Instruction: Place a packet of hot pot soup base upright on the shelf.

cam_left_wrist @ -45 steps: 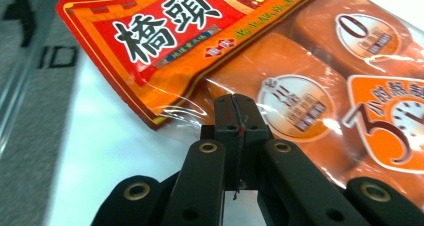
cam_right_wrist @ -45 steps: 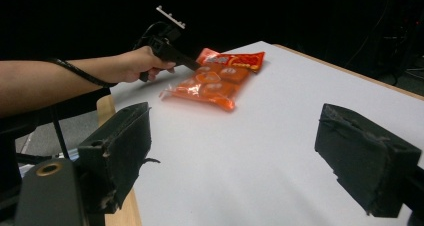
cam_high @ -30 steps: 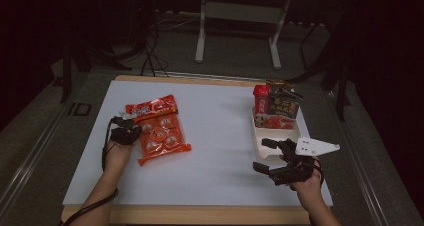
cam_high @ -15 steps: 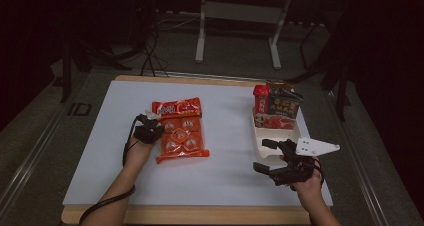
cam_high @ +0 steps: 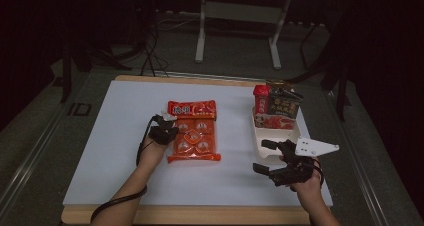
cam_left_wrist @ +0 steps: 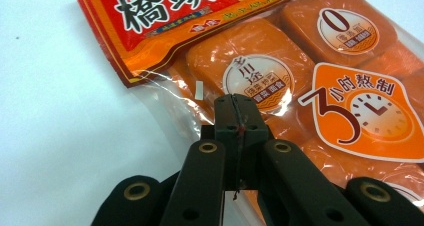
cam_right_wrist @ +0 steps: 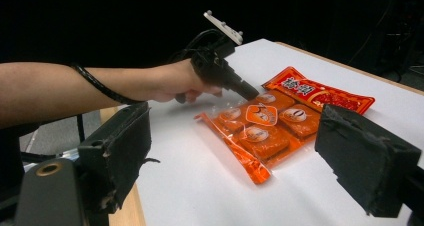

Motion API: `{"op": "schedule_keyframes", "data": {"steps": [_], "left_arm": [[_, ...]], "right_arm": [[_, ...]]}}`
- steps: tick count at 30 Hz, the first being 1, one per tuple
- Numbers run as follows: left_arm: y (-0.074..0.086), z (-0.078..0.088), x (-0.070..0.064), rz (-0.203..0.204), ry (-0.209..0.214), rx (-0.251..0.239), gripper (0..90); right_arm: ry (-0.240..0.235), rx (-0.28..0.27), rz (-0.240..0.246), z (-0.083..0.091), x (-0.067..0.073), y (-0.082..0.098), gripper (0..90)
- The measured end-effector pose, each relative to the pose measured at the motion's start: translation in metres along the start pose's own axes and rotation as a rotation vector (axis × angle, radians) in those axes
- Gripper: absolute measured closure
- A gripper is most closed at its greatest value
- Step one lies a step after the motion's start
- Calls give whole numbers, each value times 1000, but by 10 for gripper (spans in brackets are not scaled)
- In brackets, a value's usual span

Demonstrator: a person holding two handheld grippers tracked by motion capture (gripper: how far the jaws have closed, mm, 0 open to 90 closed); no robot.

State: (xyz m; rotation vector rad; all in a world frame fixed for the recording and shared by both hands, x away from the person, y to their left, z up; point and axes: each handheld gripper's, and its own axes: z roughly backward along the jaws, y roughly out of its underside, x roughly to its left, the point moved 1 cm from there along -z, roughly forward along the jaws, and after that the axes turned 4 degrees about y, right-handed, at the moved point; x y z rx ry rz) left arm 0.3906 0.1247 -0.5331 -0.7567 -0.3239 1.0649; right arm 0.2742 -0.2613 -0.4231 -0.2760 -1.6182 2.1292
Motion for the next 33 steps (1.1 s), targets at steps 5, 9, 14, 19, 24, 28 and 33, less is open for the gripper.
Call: {"op": "schedule_keyframes", "data": {"steps": [5, 9, 14, 19, 24, 28, 33], "left_arm": [[7, 15, -10, -36, 12, -2, 900], [20, 29, -20, -62, 18, 24, 900], [36, 36, -29, -71, 35, 54, 900], [36, 33, -29, -74, 16, 43, 900], [20, 22, -9, -40, -16, 51, 900], [3, 17, 1, -76, -52, 29, 900], [-19, -2, 10, -56, -37, 45, 900]], "right_arm": [[5, -5, -5, 4, -2, 1, 147], [7, -9, -2, 6, -1, 0, 147], [10, -13, -1, 6, 0, -1, 147], [6, -8, 2, 4, 1, -1, 147], [5, -2, 1, 4, 1, 0, 147], [5, -1, 2, 4, 0, 1, 147], [-1, 7, 4, 2, 0, 2, 147]]}}
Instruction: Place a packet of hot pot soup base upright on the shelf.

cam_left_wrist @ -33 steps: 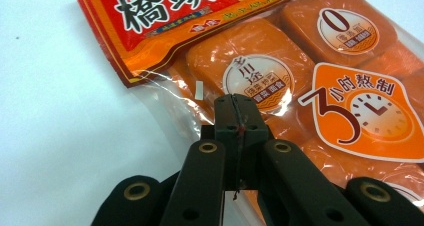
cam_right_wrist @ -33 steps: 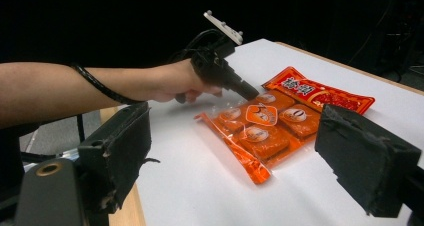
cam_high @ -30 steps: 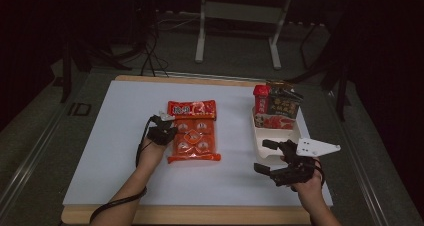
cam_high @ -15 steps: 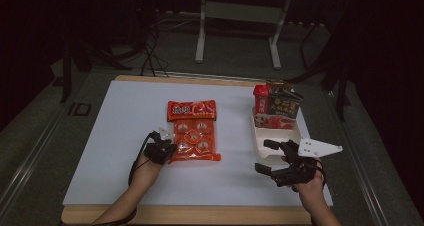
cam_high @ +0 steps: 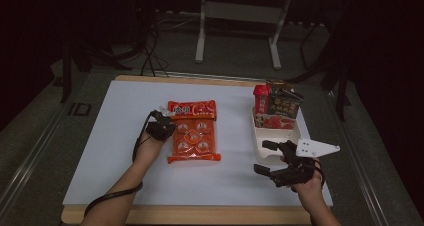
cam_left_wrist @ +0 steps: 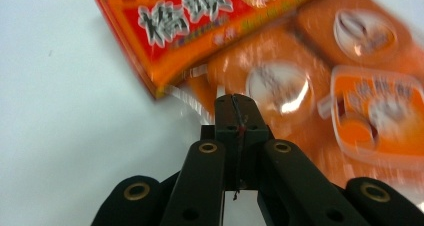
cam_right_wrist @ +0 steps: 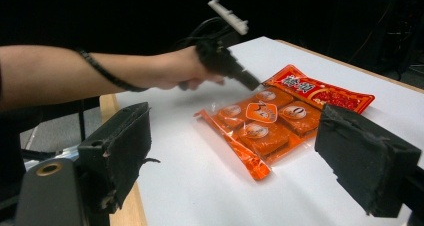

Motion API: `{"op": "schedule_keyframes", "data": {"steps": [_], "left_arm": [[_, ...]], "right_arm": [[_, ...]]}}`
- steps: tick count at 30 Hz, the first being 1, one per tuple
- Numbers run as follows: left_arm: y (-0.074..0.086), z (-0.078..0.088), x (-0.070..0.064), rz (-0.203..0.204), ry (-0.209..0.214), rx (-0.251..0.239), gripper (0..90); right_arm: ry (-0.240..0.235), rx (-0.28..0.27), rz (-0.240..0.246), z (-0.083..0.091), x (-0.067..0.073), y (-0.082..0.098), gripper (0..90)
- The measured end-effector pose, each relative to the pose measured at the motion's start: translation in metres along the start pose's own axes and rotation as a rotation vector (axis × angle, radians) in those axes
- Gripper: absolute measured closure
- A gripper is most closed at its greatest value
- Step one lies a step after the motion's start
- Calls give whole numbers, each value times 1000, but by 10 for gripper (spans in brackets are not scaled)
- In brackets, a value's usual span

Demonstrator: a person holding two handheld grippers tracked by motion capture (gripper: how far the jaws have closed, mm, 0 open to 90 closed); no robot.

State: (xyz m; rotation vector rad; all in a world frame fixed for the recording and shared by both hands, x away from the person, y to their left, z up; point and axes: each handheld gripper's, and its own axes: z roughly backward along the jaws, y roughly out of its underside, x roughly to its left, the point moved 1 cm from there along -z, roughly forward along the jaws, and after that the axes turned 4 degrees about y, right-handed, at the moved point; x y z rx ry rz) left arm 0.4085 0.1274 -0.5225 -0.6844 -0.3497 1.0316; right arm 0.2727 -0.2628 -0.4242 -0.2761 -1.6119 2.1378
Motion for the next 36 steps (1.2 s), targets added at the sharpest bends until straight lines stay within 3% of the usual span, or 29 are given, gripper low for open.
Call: {"op": "schedule_keyframes", "data": {"steps": [3, 7, 8, 10, 12, 14, 20, 23, 25, 28, 30, 36], "left_arm": [[-15, -10, 2, 37, -1, -5, 900], [-28, -19, -1, 36, 2, 0, 900], [-33, -24, -3, 45, 19, -1, 900], [-38, -31, -7, 29, 14, 16, 900], [-43, -38, -7, 45, 7, 17, 900], [-44, -39, -7, 45, 2, 3, 900], [-46, -48, -5, 72, -4, 21, 900], [-49, -51, -6, 60, -25, 46, 900], [-49, -53, -6, 45, -13, 60, 900], [-46, -52, -5, 67, 21, 58, 900], [-44, -50, -9, 48, 14, 61, 900], [-34, -43, -21, 54, 31, 42, 900]], "right_arm": [[1, 6, 16, -1, 3, 0, 147], [4, 8, 19, 0, 2, 1, 147], [4, 8, 19, 0, 2, 1, 147], [4, 6, 18, 2, 2, 1, 147], [4, 6, 18, 2, 2, 1, 147], [7, 7, 22, 3, 2, 2, 147], [8, 11, 26, 3, 2, 3, 147], [7, 11, 24, 3, 1, 3, 147], [6, 13, 25, 2, 2, 3, 147], [5, 15, 27, 3, 2, 3, 147], [5, 15, 25, 2, 2, 3, 147], [1, 11, 22, 1, 2, 3, 147]]}}
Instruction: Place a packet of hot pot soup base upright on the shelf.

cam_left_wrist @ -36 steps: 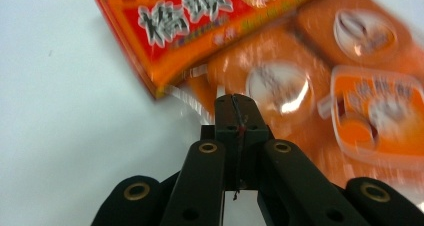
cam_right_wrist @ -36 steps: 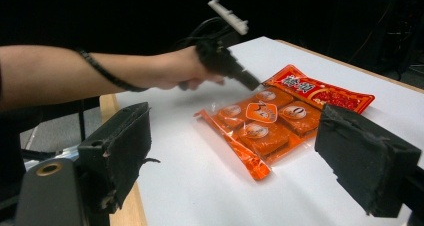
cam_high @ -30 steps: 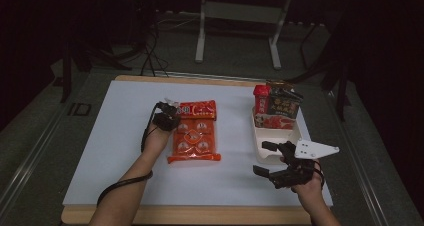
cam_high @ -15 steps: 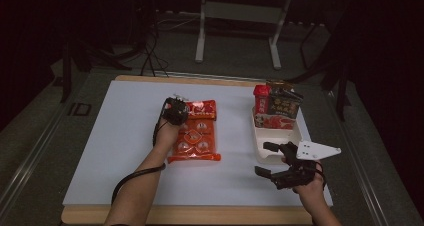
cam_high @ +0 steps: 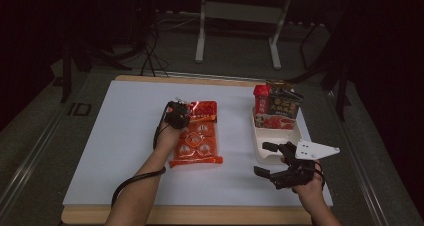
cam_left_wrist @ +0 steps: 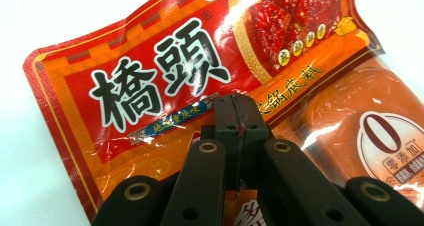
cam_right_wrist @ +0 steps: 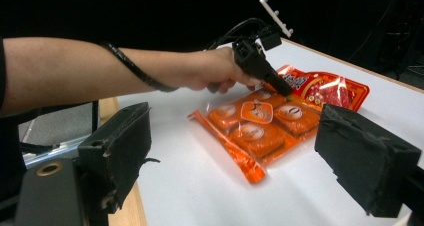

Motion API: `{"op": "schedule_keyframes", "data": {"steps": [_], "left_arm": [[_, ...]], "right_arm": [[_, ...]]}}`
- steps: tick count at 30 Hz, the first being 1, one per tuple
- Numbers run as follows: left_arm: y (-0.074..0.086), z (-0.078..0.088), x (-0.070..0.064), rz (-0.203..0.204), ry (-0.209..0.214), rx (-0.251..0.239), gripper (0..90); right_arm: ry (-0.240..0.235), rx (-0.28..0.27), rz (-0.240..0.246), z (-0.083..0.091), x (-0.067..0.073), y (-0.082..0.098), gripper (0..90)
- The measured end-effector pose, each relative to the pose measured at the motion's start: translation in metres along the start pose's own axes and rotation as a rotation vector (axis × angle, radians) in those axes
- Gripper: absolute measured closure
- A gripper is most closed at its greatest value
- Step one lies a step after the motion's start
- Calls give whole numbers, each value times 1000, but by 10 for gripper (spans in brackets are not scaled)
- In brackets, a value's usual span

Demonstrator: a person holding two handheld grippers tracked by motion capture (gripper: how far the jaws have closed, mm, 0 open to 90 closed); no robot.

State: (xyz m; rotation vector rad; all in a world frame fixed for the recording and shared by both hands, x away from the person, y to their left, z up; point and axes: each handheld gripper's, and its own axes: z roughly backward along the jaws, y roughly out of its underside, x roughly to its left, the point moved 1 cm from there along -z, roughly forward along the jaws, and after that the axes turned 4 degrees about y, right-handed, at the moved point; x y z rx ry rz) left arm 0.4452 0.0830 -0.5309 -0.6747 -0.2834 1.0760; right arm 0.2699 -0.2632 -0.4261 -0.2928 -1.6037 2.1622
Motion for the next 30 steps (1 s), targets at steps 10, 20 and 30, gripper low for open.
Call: {"op": "schedule_keyframes", "data": {"steps": [10, 20, 30], "left_arm": [[17, 11, -31, -50, 61, 9, 900], [37, 24, -57, -117, 122, 21, 900], [52, 33, -78, -147, 155, 19, 900]], "right_arm": [[-5, 1, -3, -3, 2, -2, 147], [-7, -1, -4, -2, 2, -2, 147], [-7, 4, -3, -4, 3, -2, 147]]}}
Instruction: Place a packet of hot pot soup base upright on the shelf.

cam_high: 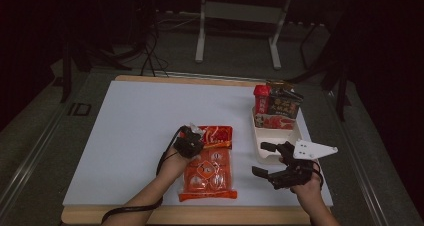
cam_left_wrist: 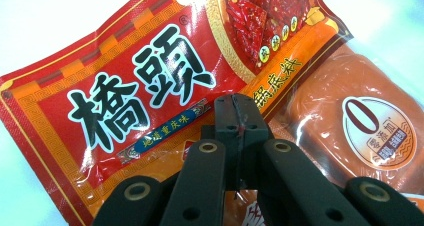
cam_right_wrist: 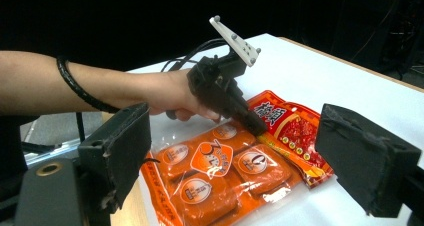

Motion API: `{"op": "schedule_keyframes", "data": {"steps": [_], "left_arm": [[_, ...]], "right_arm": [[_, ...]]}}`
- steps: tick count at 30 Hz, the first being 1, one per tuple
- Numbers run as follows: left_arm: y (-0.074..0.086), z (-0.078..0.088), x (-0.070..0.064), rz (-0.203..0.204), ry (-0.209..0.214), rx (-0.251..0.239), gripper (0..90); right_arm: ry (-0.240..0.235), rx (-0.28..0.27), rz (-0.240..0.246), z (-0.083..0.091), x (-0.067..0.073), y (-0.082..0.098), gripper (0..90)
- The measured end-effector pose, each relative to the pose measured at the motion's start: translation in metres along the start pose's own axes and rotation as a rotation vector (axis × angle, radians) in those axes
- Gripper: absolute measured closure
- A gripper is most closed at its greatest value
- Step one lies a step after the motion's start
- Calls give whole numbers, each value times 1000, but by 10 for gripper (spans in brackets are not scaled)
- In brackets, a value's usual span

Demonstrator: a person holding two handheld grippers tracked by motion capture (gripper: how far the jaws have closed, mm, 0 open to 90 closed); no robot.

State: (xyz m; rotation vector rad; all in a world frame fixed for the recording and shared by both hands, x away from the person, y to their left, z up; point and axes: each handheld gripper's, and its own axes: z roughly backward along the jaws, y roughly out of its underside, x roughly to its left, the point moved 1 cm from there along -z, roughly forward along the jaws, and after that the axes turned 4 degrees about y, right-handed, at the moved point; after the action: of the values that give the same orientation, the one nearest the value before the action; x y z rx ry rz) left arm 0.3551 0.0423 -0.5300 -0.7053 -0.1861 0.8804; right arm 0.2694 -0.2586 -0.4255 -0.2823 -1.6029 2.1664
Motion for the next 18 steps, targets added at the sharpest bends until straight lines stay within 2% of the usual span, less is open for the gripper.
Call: {"op": "schedule_keyframes", "data": {"steps": [1, 2, 8, 12, 13, 16, 17, 18], "left_arm": [[1, 1, 1, 17, 4, -7, 900], [1, 1, 1, 17, 4, -7, 900], [-1, 6, 4, -6, 20, -37, 900], [0, 18, 9, -8, 57, -84, 900], [1, 27, 13, -12, 59, -105, 871], [3, 35, 17, -22, 70, -129, 791], [6, 43, 20, -32, 59, -144, 751], [6, 43, 20, -32, 59, -144, 712]], "right_arm": [[3, 1, 1, 0, 0, 0, 147], [3, 1, 1, 0, 0, 0, 147], [7, 0, -2, 0, -1, 0, 147], [7, 1, -4, -1, -1, 0, 147], [3, 3, -4, -1, -2, 1, 147], [1, 5, -3, -3, -1, 1, 147], [2, 5, -1, -3, -1, 1, 147], [2, 5, -1, -3, -1, 1, 147]]}}
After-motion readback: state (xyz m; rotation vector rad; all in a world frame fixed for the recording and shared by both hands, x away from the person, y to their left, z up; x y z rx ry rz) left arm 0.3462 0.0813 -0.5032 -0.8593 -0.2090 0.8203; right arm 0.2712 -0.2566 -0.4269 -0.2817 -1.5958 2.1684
